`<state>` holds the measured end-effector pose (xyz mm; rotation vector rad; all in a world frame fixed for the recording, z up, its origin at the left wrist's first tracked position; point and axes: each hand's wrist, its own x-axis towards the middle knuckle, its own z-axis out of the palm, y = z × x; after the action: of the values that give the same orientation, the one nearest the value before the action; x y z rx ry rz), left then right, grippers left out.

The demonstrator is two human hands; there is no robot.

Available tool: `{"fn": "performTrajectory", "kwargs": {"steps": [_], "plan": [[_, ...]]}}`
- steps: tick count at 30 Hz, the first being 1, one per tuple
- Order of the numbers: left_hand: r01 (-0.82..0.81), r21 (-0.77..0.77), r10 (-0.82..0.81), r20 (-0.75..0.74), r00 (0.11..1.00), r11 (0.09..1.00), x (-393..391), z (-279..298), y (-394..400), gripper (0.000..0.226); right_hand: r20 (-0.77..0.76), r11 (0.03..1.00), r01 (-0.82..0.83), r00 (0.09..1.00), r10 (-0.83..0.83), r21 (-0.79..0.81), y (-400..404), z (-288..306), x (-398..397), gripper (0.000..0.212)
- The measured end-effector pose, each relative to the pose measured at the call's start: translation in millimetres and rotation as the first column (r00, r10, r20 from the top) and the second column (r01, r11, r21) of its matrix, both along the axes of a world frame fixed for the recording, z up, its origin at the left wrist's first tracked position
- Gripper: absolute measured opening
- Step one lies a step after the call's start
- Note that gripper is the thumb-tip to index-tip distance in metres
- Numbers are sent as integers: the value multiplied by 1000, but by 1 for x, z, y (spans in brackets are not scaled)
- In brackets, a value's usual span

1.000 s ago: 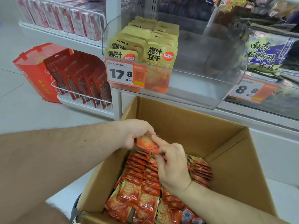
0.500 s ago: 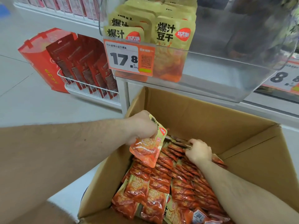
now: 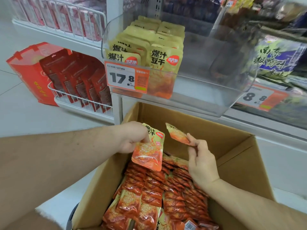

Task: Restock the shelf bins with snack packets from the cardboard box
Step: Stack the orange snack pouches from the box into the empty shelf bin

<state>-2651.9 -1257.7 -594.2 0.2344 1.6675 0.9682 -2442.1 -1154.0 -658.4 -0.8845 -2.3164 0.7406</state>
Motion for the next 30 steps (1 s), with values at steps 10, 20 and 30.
{"fn": "performTrajectory", "kwargs": {"steps": [10,20,30], "plan": [[-40,340,-39,222,974,939,18,68,-16,26,85,790,-248,966,243,560,-51,82,5,11],[-48,559,38,29,999,828,6,90,-33,37,181,727,-313,949,257,611,-66,130,-16,16],[404,596,-27,-539,842,694,2,105,-44,43,170,987,-137,974,149,-79,-38,215,-57,72]]}}
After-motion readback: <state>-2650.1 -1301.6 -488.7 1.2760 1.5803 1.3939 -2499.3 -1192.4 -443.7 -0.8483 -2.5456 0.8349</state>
